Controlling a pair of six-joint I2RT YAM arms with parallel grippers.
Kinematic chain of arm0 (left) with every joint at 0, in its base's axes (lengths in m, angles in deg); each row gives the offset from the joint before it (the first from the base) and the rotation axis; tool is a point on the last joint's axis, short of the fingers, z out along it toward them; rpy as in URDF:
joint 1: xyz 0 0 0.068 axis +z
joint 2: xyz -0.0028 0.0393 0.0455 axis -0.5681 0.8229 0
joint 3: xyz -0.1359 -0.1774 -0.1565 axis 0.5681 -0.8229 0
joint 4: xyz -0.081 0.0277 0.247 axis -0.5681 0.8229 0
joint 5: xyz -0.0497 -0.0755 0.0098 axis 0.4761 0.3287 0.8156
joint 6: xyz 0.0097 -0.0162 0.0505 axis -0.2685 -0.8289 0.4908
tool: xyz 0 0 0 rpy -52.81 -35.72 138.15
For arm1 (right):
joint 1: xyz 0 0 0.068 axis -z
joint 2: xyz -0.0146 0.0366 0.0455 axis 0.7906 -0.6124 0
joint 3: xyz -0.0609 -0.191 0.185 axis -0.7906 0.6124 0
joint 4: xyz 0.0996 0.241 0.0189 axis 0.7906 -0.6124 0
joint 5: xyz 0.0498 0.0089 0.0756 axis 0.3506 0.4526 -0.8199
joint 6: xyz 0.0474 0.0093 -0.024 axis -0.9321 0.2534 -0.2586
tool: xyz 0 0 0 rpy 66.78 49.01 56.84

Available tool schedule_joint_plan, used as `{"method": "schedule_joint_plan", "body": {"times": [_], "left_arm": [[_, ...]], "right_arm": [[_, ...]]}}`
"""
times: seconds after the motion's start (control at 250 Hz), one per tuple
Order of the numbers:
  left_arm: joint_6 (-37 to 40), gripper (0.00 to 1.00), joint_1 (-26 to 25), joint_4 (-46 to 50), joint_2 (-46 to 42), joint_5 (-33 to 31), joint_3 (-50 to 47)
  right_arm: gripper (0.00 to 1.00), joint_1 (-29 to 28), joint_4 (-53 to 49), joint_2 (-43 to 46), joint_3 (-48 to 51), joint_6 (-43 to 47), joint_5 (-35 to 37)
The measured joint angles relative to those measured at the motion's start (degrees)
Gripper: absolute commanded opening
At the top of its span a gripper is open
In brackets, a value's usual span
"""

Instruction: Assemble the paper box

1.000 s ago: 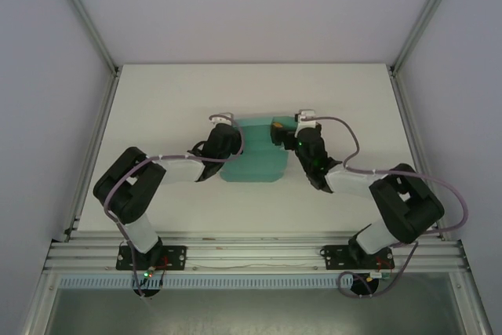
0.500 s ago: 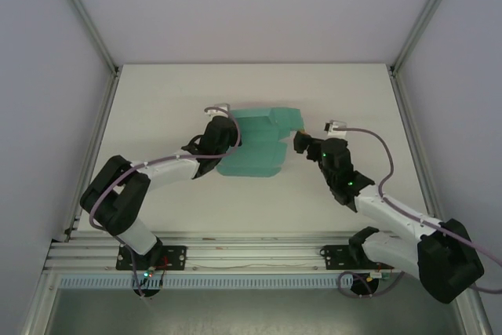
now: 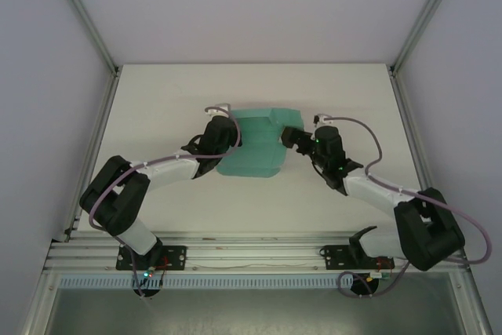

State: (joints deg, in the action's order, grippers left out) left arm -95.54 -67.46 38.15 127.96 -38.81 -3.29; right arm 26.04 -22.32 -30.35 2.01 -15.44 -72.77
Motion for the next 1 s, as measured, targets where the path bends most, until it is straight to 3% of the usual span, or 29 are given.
{"method": "schedule_joint_plan", "body": {"times": [0.252, 0.556, 0.811, 0.935, 0.999], "left_arm": [[-0.2, 0.0, 0.0, -0.1, 0.0, 0.4, 0.0], [-0.2, 0.0, 0.5, 1.4, 0.0, -0.3, 0.0], [0.5, 0.0, 0.6, 1.4, -0.3, -1.8, 0.0], [1.9, 0.0, 0.9, 1.4, -1.1, -1.3, -0.4], [2.4, 0.0, 1.2, 1.4, -1.9, -0.9, -1.0]], "right_arm": [[0.95, -0.3, 2.0, -7.8, -4.9, 0.5, -6.4], [0.97, -2.9, 3.2, -11.8, -5.5, 2.5, -3.0], [0.97, -1.8, -6.3, 5.6, -1.3, 6.2, -0.9], [0.92, 2.5, -11.4, 15.1, -0.9, 9.2, -5.1], [0.85, 6.1, -13.6, 18.4, -0.9, 10.6, -8.6]]}}
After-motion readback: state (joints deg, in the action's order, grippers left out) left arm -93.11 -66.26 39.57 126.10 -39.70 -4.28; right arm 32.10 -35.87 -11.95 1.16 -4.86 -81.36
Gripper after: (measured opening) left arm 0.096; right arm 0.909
